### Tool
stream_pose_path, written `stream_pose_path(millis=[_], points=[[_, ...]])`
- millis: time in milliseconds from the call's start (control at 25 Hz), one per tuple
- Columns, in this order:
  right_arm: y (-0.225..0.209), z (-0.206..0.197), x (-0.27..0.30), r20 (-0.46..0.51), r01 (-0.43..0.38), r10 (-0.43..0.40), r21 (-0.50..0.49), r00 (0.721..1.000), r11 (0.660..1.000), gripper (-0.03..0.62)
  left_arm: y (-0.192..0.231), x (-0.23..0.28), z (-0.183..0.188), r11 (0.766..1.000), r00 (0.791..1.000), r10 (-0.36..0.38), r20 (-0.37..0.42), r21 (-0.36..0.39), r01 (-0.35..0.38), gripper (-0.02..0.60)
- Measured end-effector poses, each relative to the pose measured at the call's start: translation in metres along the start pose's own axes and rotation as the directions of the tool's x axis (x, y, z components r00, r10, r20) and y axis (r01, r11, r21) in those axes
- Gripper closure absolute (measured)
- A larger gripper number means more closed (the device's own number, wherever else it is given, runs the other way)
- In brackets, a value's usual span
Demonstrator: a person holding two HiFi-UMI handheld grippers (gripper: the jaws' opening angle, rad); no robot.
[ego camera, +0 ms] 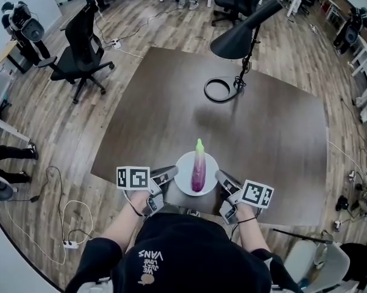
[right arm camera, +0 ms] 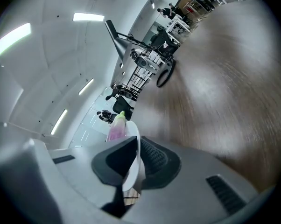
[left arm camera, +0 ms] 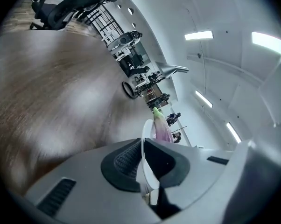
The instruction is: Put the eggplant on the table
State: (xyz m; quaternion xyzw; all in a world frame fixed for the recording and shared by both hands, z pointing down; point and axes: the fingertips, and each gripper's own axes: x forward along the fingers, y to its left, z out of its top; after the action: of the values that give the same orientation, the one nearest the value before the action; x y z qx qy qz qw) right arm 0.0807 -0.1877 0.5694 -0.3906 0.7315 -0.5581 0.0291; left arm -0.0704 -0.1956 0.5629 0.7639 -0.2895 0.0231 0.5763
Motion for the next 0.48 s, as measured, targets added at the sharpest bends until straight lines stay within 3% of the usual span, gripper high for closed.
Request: stream_pose_path(millis=[480], points=[[-0.016, 0.018, 0.033, 0.017, 0.013, -0.013, -0.002, 1.0, 1.0, 0.56, 0.028, 0.024, 0.026, 1.0, 0.999, 0.005, -0.033, 0.013, -0.004, 0.552]])
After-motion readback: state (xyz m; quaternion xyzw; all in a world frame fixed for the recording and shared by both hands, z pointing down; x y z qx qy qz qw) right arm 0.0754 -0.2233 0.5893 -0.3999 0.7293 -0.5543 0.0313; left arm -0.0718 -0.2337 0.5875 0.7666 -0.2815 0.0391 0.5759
